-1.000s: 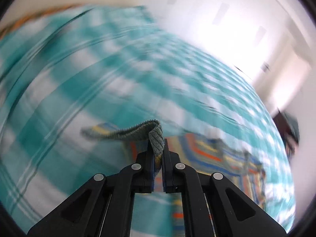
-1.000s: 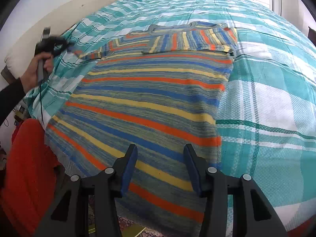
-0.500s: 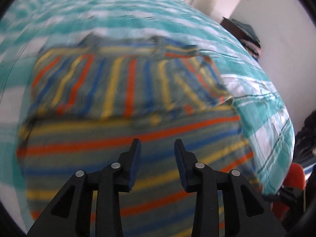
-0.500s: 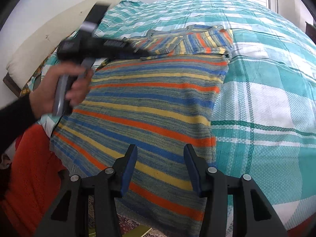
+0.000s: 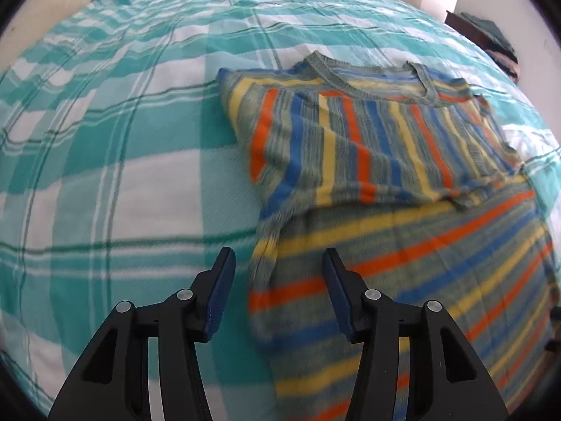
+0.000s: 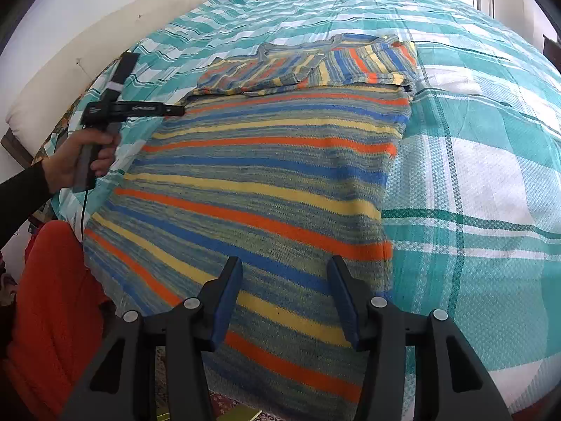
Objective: Fold small clothes
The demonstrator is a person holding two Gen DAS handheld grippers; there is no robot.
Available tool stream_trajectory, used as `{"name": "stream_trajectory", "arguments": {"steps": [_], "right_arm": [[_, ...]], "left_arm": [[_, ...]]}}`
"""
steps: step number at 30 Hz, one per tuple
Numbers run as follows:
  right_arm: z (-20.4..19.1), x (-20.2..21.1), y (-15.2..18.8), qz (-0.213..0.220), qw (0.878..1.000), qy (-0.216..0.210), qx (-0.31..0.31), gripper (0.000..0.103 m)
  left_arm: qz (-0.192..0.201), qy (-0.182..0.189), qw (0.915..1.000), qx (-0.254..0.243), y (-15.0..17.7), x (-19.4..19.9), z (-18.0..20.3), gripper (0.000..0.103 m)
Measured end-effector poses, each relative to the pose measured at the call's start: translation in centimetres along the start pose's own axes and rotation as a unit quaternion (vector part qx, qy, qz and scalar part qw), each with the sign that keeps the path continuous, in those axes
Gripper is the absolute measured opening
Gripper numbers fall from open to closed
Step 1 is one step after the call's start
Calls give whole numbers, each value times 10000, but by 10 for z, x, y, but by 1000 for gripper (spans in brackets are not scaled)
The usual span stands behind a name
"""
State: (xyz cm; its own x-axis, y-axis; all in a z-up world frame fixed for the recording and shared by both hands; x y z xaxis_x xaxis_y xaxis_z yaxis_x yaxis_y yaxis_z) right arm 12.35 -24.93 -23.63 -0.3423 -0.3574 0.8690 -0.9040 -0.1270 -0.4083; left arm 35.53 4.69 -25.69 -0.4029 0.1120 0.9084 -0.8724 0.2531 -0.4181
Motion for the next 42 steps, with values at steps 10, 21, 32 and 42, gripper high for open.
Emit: {"name": "stream_trajectory", "arguments": {"steps": [10, 21, 32, 42], "right_arm": [[0, -4, -2, -41, 10000, -76, 8, 56], [-6, 9, -8, 23, 9995, -306, -69, 56], [-11, -3, 1, -152, 9995, -278, 67, 56], [-9, -6, -1, -118, 9994, -318, 26, 56]], "left_arm": [[280, -361, 9959, 780, 13, -10, -39, 8], [664, 713, 9797, 1750, -16, 51, -73, 60], [-231, -353, 9978, 509, 5, -18, -39, 66], [184, 233, 9952, 930, -70, -6, -35, 69]]}}
Point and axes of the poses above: each gripper's, at about its wrist camera, not at the fingertips, and x roughly against the way its jaws point, z to its right, y to its underside, the point moved 9 cm from there along -x, roughly the way its jaws point, and after that the axes turned 4 degrees about -z, right-handed, at the moved point
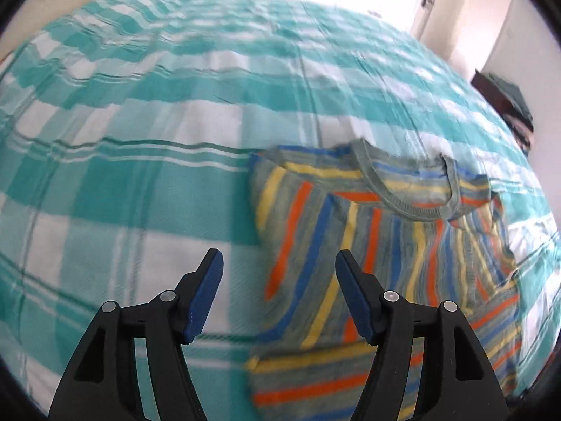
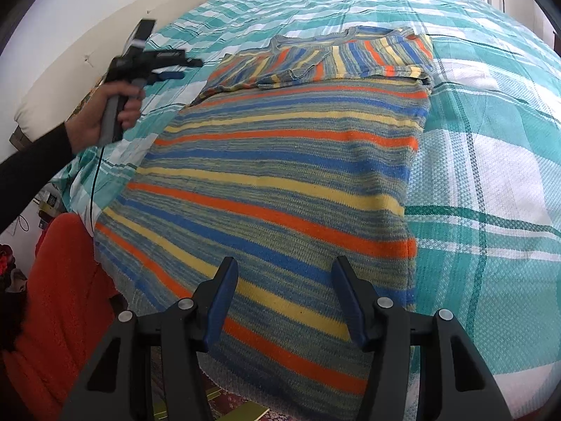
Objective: Fold small clothes
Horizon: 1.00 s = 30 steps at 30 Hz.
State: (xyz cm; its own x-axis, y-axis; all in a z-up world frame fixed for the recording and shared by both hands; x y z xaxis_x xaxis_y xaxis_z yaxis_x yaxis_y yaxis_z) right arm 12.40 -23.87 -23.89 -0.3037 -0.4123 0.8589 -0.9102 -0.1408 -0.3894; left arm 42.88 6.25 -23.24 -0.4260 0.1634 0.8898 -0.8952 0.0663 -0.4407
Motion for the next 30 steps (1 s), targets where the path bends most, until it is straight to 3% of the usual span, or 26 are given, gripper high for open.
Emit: {"name": "stream_trajectory", "arguments": {"steps": [1, 3, 4, 6, 8, 10, 13, 16, 18, 19, 21, 24, 27, 30], "right_arm": [[0, 0, 0, -1, 10000, -2, -6, 56], [1, -1, 0, -8, 10000, -6, -16, 56], [1, -1, 0, -12, 10000, -6, -16, 56], [1, -1, 0, -20, 10000, -6, -12, 56], [1, 0, 1, -10, 10000, -19, -8, 56], [2, -1, 1, -16, 10000, -41, -15, 56], [1, -2, -1, 4, 10000, -69, -23, 57], [1, -2, -1, 8, 10000, -76, -31, 57], [1, -1, -1, 15, 10000, -85, -47, 57], [1, -1, -1, 15, 10000, -85, -49, 57], [1, 0, 0, 22, 10000, -69, -40, 57], [0, 0, 1, 27, 10000, -26, 1, 57], [-1, -1, 0, 28, 10000, -12, 10, 57], [0, -1, 0, 40, 10000, -2, 7, 57]], "left_arm": [[-155, -320, 9992, -203, -4, -18, 2, 68], [-457, -1500, 9871, -326, 0, -47, -22, 68], [-510, -1560, 9864, -19, 2, -55, -36, 70], [-384, -1426, 9868, 667, -1, -50, -53, 71], [-302, -1436, 9855, 857, -3, -37, -54, 70], [-113, -1366, 9883, 673, -6, -23, -43, 68], [181, -603, 9977, 246, -3, -1, 0, 74], [-86, -17, 9995, -295, 34, 1, 44, 79], [-537, -280, 9925, -1063, 69, -17, 63, 79], [-513, -475, 9880, -1377, 77, -18, 67, 80], [-343, -614, 9867, -1468, 74, -6, 71, 79], [24, -48, 9921, -1257, 56, 25, 96, 81], [403, 295, 9904, -1292, 35, 41, 130, 91], [201, 565, 9871, -1484, 40, 25, 166, 91]]}}
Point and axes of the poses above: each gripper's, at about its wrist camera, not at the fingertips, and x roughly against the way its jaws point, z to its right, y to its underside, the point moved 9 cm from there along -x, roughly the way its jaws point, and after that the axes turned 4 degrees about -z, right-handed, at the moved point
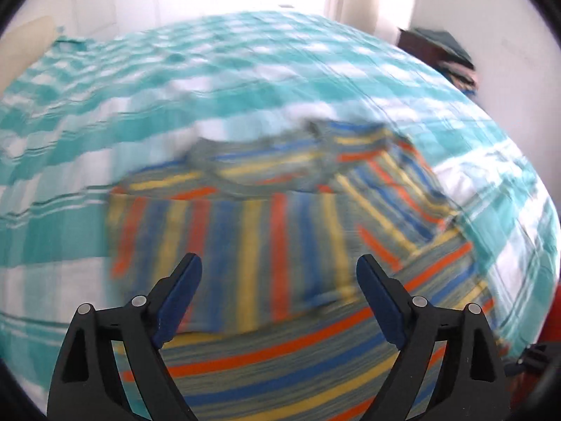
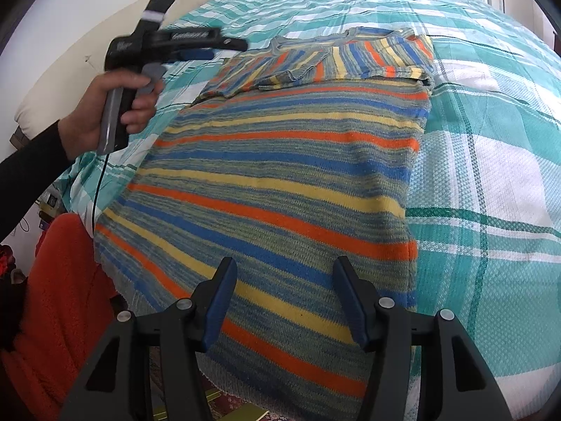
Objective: Fold small clothes
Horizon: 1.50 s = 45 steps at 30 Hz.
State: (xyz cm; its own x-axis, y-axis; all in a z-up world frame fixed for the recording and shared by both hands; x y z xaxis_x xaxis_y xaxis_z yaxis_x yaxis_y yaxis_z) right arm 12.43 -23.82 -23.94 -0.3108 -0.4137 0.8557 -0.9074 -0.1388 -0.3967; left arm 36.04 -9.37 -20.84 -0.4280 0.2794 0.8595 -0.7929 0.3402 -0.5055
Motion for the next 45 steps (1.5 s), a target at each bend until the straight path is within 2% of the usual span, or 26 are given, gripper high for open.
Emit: {"name": "stream_trajectory", "arguments": {"steps": [1, 3, 4, 6, 8, 11, 17, 21, 24, 27, 31, 37, 39, 45], "right_arm": [[1, 1, 0, 8, 10000, 6, -13, 57], [1, 3, 1, 29, 10000, 3, -46, 57], [2, 4, 1, 38, 10000, 0, -69, 57], [5, 7, 0, 68, 9999, -9, -117, 57], [7, 11, -1, 128, 9998, 13, -158, 57], [6, 21, -6, 328, 9993, -1, -184, 57], [10, 39, -13, 636, 9973, 317, -164, 57], [30, 53, -16, 847, 9931, 650, -481, 57], [43, 60, -15, 931, 9888, 970, -647, 57], [57, 62, -9, 929, 9826, 1399, -794, 57], [80, 55, 3, 691, 9752, 1795, -1097, 57], [98, 48, 17, 517, 9734, 1721, -1419, 58], [98, 45, 19, 490, 9743, 1695, -1398, 62], [95, 39, 19, 450, 9760, 1686, -1306, 69]], "left_arm": [[-239, -31, 9995, -220, 9, -16, 12, 91], [-803, -344, 9939, -679, 30, -52, 18, 91], [-928, -448, 9914, -804, 40, -61, 19, 91], [-646, -461, 9947, -660, 43, -54, 18, 92], [-792, -390, 9954, -371, 46, -45, 16, 91], [-537, -175, 9980, -273, 50, -11, 22, 91], [-377, 42, 9992, -133, 113, 48, 44, 91], [-281, 51, 9983, 510, 163, 70, 41, 93], [-281, 150, 9918, 1240, 194, 71, 27, 93], [-294, 56, 9871, 1572, 216, 70, 15, 93], [-289, -27, 9887, 1473, 222, 69, 12, 95], [-408, -267, 9920, 1164, 227, 61, 20, 100], [-443, -351, 9928, 1052, 229, 57, 22, 101], [-442, -305, 9927, 1083, 230, 55, 21, 102]]}}
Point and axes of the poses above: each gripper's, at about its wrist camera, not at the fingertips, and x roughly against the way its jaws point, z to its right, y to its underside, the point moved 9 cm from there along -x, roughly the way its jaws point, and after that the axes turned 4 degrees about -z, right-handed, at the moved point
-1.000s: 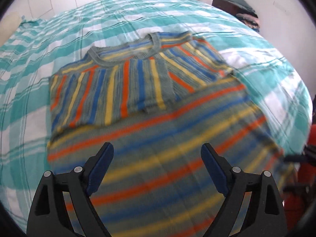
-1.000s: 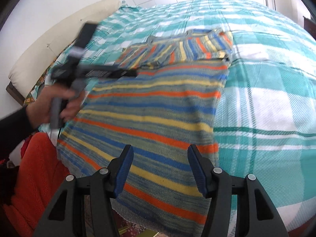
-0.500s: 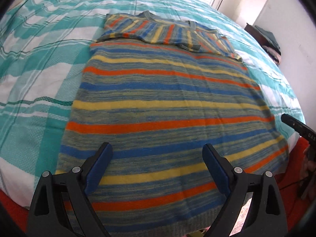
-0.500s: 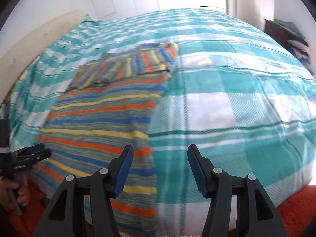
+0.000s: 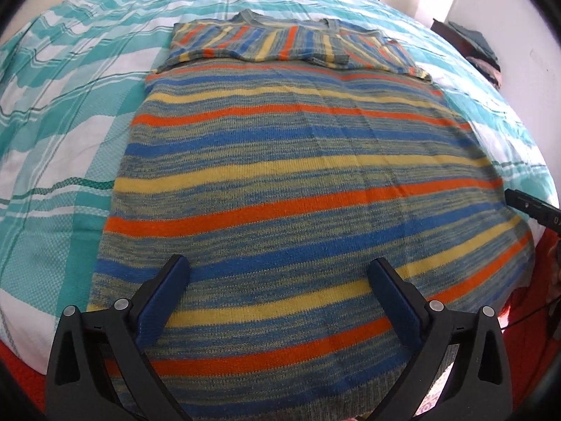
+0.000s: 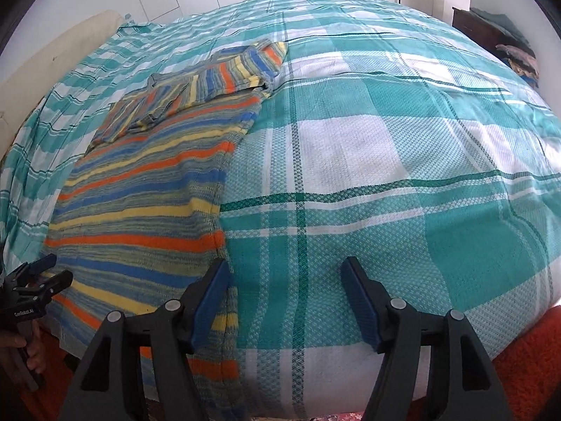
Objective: Fold small clothes
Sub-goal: 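Grasp the sweater hem with both grippers and lift it toward the collar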
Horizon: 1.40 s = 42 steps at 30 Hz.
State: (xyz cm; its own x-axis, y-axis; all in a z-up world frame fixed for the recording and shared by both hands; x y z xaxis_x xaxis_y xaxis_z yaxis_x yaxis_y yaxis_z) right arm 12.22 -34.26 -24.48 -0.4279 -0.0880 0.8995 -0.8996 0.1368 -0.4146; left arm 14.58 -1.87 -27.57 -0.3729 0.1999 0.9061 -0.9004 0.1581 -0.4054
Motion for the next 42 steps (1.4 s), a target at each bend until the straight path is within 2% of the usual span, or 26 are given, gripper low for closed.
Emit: {"name": "stream_trajectory", "arguments": {"steps": [11, 19, 39, 42], "right_arm": [[-2, -4, -1, -40, 9999, -100, -1, 74], [0, -2, 0, -11, 9996, -244, -101, 74], [-2, -2, 3, -42, 9999, -161, -4, 76], [-1, 3, 1, -70, 9995, -287, -68, 76]], "left_arm": [[22, -108, 9999, -114, 1, -2, 1, 102], [-58, -197, 9997, -99, 8, 5, -3, 102], [-127, -271, 9994, -150, 10, 4, -4, 102], [-227, -286, 9992, -147, 12, 11, -7, 101]]}}
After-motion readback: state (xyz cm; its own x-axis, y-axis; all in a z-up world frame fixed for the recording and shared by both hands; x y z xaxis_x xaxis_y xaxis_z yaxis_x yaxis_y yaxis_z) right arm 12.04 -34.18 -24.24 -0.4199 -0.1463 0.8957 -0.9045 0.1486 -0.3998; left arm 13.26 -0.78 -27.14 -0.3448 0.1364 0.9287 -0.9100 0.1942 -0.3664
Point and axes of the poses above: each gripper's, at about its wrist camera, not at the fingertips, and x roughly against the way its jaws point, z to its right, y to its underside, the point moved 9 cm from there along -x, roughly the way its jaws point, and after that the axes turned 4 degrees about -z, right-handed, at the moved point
